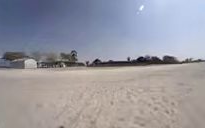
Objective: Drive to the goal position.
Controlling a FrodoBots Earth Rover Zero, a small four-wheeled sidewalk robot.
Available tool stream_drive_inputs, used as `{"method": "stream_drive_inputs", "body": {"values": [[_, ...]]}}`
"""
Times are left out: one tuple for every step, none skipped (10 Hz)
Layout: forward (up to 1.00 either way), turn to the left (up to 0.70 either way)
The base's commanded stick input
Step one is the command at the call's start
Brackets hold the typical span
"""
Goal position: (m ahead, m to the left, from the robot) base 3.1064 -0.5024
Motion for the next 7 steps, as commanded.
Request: {"method": "stream_drive_inputs", "body": {"values": [[0.7, 0.0], [0.7, 0.0], [0.7, 0.0], [0.7, 0.0], [0.7, 0.0], [0.7, 0.0], [0.7, 0.0]]}}
